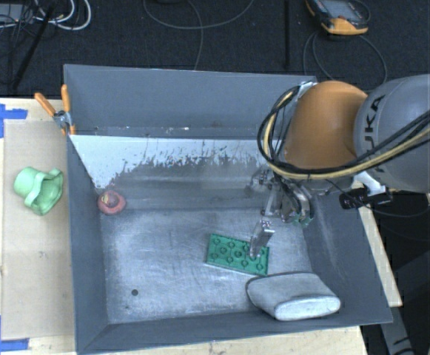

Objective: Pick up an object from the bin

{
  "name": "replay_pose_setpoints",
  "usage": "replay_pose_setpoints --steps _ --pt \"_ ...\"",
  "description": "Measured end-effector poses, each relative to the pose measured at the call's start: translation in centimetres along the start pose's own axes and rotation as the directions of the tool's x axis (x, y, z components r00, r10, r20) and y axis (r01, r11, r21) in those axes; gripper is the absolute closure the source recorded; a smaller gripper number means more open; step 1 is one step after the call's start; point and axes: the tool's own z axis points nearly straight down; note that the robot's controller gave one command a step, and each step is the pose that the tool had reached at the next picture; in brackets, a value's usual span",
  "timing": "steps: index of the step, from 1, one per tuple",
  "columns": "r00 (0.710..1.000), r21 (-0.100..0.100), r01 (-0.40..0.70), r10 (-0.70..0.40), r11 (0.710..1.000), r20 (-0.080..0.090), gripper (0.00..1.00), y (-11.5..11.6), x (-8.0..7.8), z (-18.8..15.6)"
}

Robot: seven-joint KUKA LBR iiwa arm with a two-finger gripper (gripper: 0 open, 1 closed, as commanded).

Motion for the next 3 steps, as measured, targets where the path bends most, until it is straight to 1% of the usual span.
replay_pose_setpoints --steps 1,2,3 --pt "0.971 0.0 0.238 -0.238 0.971 0.001 0.0 -2.5 3.1 7.6" --pt "0.972 0.0 0.237 -0.237 0.972 -0.001 1.0 -2.6 3.1 7.5" --pt "0.964 0.001 0.264 -0.264 0.965 0.008 1.0 -1.6 3.9 -5.1"
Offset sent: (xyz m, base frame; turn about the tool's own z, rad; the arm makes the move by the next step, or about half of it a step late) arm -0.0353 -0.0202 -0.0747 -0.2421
